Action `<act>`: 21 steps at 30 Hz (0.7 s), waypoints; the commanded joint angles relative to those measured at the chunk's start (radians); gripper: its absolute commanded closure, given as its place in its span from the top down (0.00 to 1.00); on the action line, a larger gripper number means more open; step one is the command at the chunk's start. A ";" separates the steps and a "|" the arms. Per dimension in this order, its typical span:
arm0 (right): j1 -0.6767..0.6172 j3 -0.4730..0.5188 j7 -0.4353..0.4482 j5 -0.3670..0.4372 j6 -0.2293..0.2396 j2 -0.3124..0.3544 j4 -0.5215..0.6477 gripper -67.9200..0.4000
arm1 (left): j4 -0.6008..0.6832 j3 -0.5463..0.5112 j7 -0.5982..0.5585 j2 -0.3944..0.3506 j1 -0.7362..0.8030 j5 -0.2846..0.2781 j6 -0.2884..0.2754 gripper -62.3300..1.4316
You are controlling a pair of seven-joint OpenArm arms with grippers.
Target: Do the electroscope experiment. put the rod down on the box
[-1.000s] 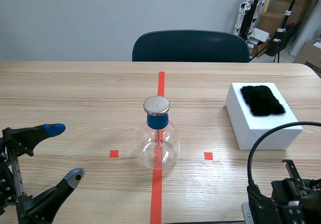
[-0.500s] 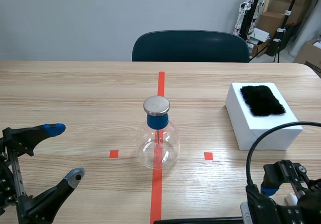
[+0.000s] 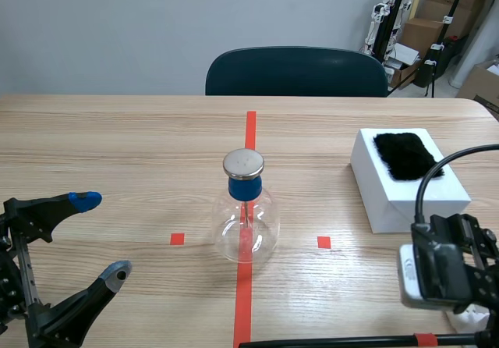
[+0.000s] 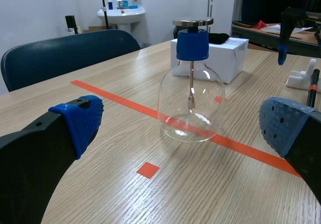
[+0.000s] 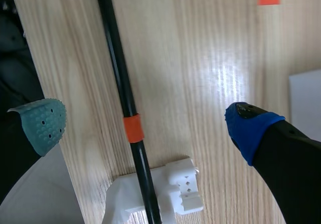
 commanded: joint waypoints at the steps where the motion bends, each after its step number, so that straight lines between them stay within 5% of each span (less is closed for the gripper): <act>1: -0.027 0.055 0.047 0.029 0.008 0.011 0.013 1.00 | 0.011 -0.003 -0.015 -0.006 -0.003 -0.009 -0.001 1.00; 7: -0.153 0.260 0.301 0.163 0.008 0.007 0.013 1.00 | 0.011 -0.003 -0.015 -0.006 -0.003 -0.009 -0.001 1.00; 15: -0.253 0.367 0.563 0.253 0.008 -0.092 0.013 1.00 | 0.011 -0.003 -0.016 -0.006 -0.003 -0.009 -0.001 1.00; 21: -0.253 0.372 0.652 0.253 -0.128 -0.164 0.004 1.00 | 0.011 -0.003 -0.015 -0.006 -0.003 -0.009 -0.001 1.00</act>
